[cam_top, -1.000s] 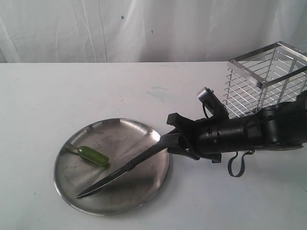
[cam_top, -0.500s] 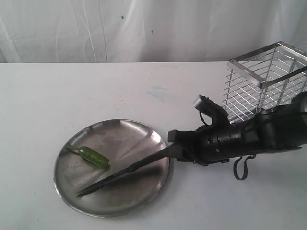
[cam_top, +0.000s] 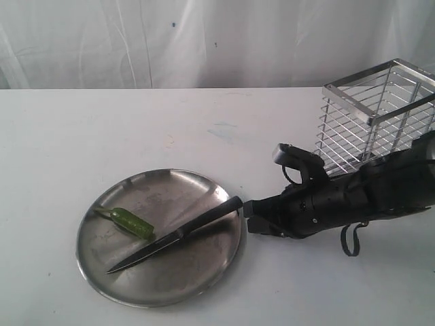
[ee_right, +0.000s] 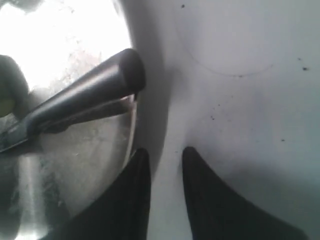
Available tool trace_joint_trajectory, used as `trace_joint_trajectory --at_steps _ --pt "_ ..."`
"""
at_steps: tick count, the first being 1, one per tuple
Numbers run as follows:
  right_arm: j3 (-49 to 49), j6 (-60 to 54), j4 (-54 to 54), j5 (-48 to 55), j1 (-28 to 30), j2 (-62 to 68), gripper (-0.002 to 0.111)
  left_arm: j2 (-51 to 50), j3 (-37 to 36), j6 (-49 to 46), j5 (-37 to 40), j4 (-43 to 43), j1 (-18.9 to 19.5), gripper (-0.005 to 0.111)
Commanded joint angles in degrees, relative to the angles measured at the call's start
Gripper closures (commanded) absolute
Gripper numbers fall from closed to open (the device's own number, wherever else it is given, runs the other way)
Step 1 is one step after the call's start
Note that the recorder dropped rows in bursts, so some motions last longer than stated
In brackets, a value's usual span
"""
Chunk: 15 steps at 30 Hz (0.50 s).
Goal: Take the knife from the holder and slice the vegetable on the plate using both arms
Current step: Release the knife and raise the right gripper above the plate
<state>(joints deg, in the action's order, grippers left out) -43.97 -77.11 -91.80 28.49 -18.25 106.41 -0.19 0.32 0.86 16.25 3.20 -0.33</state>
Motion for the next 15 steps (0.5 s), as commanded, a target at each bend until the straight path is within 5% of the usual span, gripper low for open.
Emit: trace_joint_trajectory --at_steps 1,9,15 --pt "0.1 -0.7 7.9 5.2 0.0 -5.1 0.086 0.2 -0.3 0.0 0.0 0.1 -0.3 0.107" --pt "-1.0 16.3 25.0 9.4 0.0 -17.3 0.086 0.2 -0.3 0.0 0.0 0.1 -0.3 0.107" --pt "-17.6 40.7 44.9 30.5 0.0 -14.7 0.086 0.2 -0.3 0.0 0.0 0.1 -0.3 0.107"
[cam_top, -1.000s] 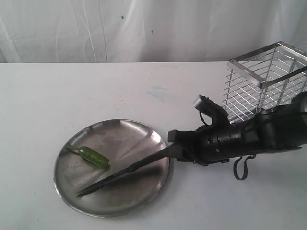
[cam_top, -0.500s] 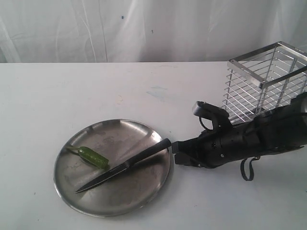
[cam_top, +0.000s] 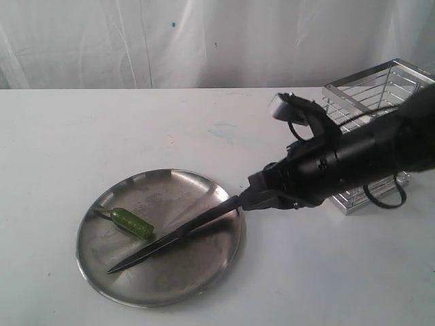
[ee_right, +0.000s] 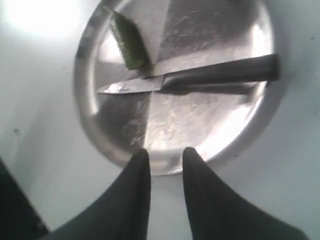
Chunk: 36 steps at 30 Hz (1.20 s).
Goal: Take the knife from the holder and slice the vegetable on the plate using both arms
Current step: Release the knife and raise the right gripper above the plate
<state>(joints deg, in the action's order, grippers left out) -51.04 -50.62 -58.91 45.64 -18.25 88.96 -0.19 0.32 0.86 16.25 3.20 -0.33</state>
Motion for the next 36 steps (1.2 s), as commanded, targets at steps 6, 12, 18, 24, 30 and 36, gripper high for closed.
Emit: trace_joint_trajectory --at_steps 6,12,18,24,30,36 --pt "-31.0 17.8 17.9 24.3 -0.7 16.1 0.086 0.2 -0.3 0.0 0.0 0.1 -0.3 0.107" --pt "-42.7 10.0 24.9 24.3 -5.8 26.7 0.079 0.2 -0.3 0.0 0.0 0.1 -0.3 0.107" --pt "-45.6 -8.2 32.2 21.0 -12.3 31.6 0.036 0.2 -0.3 0.0 0.0 0.1 -0.3 0.107" --pt "-45.6 -12.8 44.4 16.7 -15.5 33.0 0.034 0.2 -0.3 0.0 0.0 0.1 -0.3 0.107" --pt "-45.6 -12.6 43.6 16.1 -15.5 35.9 0.034 0.2 -0.3 0.0 0.0 0.1 -0.3 0.107" --pt "-45.6 -12.6 44.3 14.1 -15.5 38.1 0.034 0.2 -0.3 0.0 0.0 0.1 -0.3 0.107"
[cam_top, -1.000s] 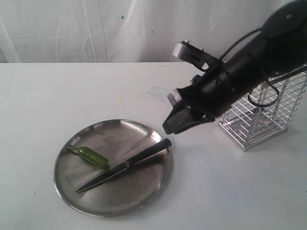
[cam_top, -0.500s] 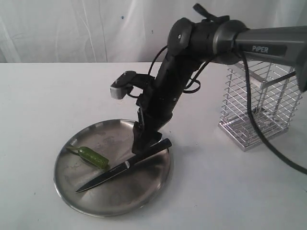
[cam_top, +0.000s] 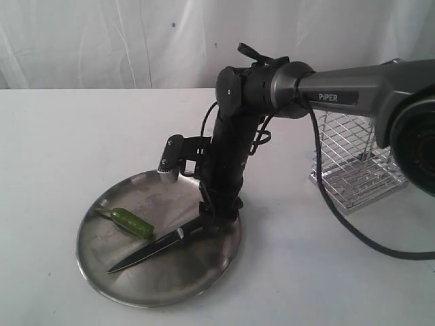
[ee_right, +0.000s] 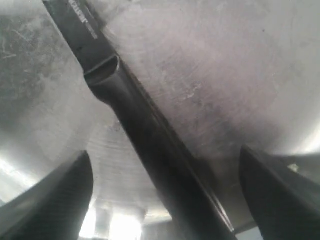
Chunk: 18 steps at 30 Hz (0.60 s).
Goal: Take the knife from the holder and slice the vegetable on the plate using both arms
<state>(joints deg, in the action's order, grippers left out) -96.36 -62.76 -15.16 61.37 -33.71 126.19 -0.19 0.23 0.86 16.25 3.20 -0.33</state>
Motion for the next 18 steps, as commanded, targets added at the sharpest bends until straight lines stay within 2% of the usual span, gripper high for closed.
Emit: trace_joint_trajectory --at_steps 1,6,8,10,14,18 --pt "-0.3 -0.4 0.6 -2.4 -0.1 1.3 0.034 0.2 -0.2 0.0 0.0 0.1 -0.3 0.107" --pt "-0.3 -0.4 0.7 -3.3 -0.1 3.3 0.034 0.2 -0.2 0.0 0.0 0.1 -0.3 0.107" --pt "-0.3 -0.3 1.6 -3.1 -0.1 3.4 0.039 0.2 -0.2 0.0 0.0 0.1 -0.3 0.107" --pt "-0.3 0.0 3.3 -2.1 -0.1 3.2 0.05 0.2 -0.2 0.0 0.0 0.1 -0.3 0.107" --pt "-0.3 0.0 8.8 1.5 -0.1 2.6 0.081 0.2 -0.2 0.0 0.0 0.1 -0.3 0.107" --pt "-0.3 0.0 12.6 3.0 -0.1 2.1 0.107 0.2 -0.2 0.0 0.0 0.1 -0.3 0.107"
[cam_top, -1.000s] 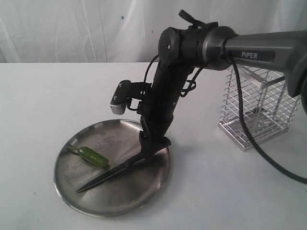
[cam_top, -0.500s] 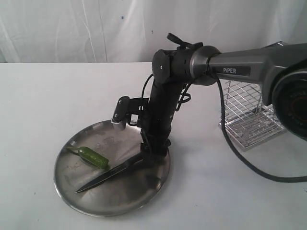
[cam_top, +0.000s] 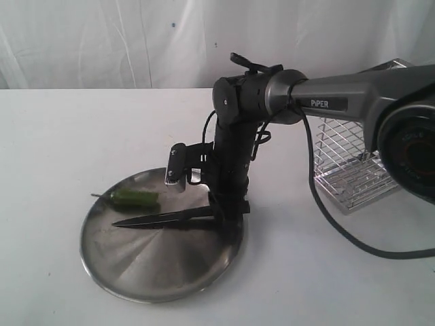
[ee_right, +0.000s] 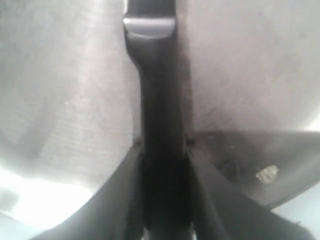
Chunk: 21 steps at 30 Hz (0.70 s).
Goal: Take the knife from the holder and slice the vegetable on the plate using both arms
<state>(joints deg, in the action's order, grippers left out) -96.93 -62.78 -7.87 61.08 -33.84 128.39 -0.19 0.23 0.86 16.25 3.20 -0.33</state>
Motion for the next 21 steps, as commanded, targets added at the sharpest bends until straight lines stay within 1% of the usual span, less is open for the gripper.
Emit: trace_joint_trajectory --at_steps 1,6,9,13,15,17,21 --pt "0.3 0.0 5.4 3.4 0.1 -0.4 0.108 0.2 -0.2 0.0 0.0 0.1 -0.3 0.107" --pt "0.3 -0.1 5.8 3.4 0.1 -2.9 0.108 0.2 -0.2 0.0 0.0 0.1 -0.3 0.107" --pt "0.3 0.0 7.9 3.6 0.1 -5.4 0.108 0.2 -0.2 0.0 0.0 0.1 -0.3 0.107" --pt "0.3 0.8 9.2 5.5 0.1 -9.7 0.108 0.2 -0.2 0.0 0.0 0.1 -0.3 0.107" --pt "0.3 3.7 9.9 6.4 -0.1 -11.5 0.108 0.2 -0.2 0.0 0.0 0.1 -0.3 0.107" --pt "0.4 10.0 13.2 7.2 -0.9 -14.0 0.108 0.2 -0.2 0.0 0.0 0.1 -0.3 0.107" --pt "0.4 22.9 22.7 7.2 -3.9 -19.2 0.108 0.2 -0.2 0.0 0.0 0.1 -0.3 0.107"
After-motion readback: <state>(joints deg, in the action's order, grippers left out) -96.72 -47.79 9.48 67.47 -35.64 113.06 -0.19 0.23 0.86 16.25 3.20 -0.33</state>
